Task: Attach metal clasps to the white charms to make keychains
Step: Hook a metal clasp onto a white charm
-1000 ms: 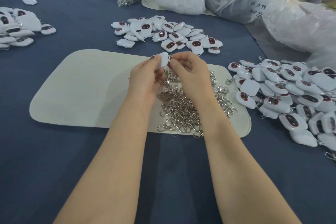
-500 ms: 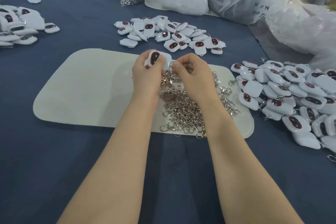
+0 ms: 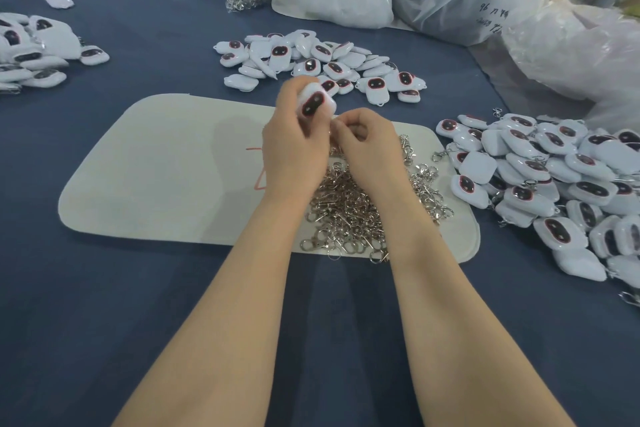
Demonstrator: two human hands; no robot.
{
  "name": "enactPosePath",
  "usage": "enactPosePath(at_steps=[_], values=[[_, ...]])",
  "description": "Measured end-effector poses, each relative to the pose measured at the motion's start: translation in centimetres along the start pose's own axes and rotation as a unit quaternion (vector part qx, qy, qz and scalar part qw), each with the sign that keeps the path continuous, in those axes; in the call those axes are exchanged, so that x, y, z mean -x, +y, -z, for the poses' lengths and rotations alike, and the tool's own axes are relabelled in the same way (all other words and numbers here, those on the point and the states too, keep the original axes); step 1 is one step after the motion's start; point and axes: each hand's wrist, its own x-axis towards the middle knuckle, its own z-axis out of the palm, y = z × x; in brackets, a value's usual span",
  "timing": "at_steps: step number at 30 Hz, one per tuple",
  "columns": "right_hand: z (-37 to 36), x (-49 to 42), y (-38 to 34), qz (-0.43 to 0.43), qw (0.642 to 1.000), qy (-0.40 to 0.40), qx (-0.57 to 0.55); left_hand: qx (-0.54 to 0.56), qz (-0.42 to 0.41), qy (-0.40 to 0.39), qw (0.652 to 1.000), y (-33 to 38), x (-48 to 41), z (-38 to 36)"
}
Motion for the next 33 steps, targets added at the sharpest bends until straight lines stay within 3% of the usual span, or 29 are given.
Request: enactPosePath(at_steps=[2,4,7,11,19,22,24,28,30,33], values=[[-0.3,0.2,-0.2,0.013,0.999,-0.012,-0.028,0.114,0.132,0.039,0.984,-0.4,-0.7,0.1],[-0.5,0.4,-0.4,0.034,0.999,-0.025,-0.029,0.226,0.267,0.04,0.936,-0.6,-1.2,0.4],[-0.5,0.5,-0.5,0.057,0.998,-0.013,-0.033,0.353,0.378,0.023,0.856,-0.2,-1.4,0.6],[-0.4,0.5,-0.7,0.062,0.997,-0.005,-0.04,0.421,0.422,0.003,0.803,-0.1,-1.5,0.8],[-0.8,0.6,-0.7,0.097,0.995,0.013,0.009,0.419,0.441,-0.004,0.794,-0.4,-1.5,0.9],[-0.9,0.6,-0.6,0.114,0.993,0.017,0.033,0.399,0.429,0.006,0.811,-0.1,-1.3,0.8],[-0.9,0.5,-0.4,0.118,0.991,0.009,0.058,0.34,0.388,0.019,0.856,-0.1,-1.2,0.6],[-0.8,0.3,-0.1,0.09,0.993,-0.01,0.078,0.147,0.169,0.045,0.974,-0.2,-0.9,0.4],[-0.6,0.0,0.1,0.073,0.993,-0.013,0.088,0.062,0.059,0.023,0.996,0.3,-0.3,0.4],[-0.3,-0.3,0.2,0.028,0.995,-0.025,0.091,-0.035,-0.037,-0.027,0.998,0.1,0.1,0.1]])
